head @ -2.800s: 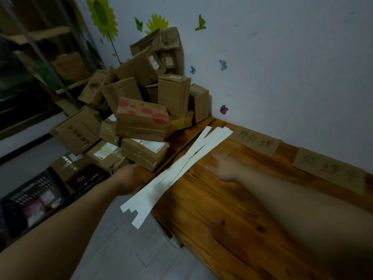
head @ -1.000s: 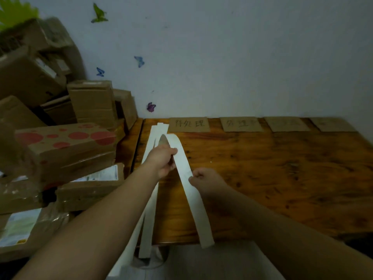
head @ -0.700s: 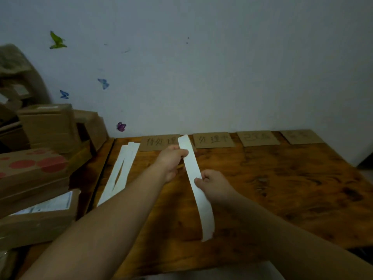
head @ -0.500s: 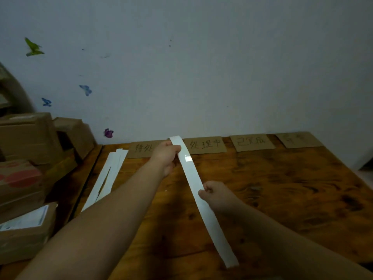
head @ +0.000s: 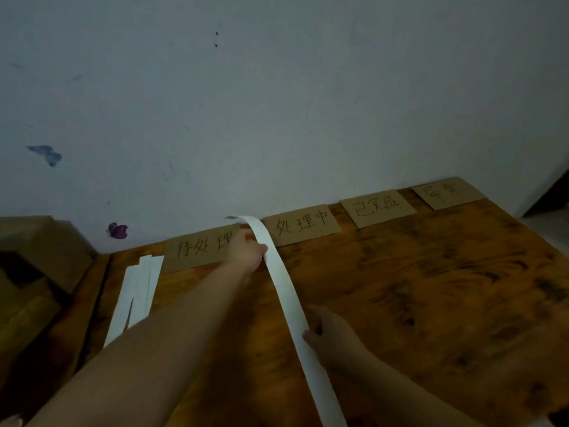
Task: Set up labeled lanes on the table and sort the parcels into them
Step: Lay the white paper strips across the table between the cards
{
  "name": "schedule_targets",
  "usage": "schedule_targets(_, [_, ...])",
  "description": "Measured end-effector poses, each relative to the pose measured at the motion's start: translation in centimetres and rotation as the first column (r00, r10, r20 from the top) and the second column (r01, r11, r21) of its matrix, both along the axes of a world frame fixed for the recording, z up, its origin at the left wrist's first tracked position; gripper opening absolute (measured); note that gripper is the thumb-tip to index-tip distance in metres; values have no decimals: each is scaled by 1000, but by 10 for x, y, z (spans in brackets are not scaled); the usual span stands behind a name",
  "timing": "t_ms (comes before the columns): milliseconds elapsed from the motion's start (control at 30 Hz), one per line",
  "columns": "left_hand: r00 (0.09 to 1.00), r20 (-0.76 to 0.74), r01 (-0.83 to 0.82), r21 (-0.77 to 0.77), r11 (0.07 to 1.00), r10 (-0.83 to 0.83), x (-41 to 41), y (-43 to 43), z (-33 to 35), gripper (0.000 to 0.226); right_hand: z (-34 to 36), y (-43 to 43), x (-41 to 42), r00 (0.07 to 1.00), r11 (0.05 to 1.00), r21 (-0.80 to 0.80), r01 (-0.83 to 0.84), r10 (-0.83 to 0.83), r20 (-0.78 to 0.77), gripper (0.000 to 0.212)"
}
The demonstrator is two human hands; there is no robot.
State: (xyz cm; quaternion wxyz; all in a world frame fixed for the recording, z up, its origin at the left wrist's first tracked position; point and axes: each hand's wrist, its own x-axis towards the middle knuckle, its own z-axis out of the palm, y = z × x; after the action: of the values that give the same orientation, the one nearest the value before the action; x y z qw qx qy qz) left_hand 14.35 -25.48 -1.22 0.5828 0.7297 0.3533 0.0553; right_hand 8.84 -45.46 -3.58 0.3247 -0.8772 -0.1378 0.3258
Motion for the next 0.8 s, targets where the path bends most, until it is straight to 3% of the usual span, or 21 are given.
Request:
schedule_targets(167, [976,-163,164,105,981,-146,1,12,-59,50,-39,16,-9,999,999,-44,5,-7,-40,58])
schedule_targets(300, [940,-243,293,214,932,-240,-1,10,-89,61,-65,20,-14,993,988,-107,-110,105,-48,49])
schedule_targets(367, [881,-351,436,339,833,-319,-6,9,-98,52,-72,21,-14,980,969,-145,-198,197,-22,47])
schedule_targets(433, [782,-491,603,439,667,-384,-13,9,-104,48,-77,21,-14,941,920,-211,-329,337,2,47])
schedule_targets(500, [688,-586,719,468,514,-428,-17,12,-111,57,-81,18,-15,879,841,-311,-443,475,30,49])
schedule_targets(567, [637,-629,768,470,436,-445,-17,16,-120,65,-86,15,-15,821,773,-406,-487,564,89,50])
schedule_targets(800, [651,-640,747,445,493,-409,-8,23,-127,70,-95,16,-4,798,745,-491,-452,584,150,52])
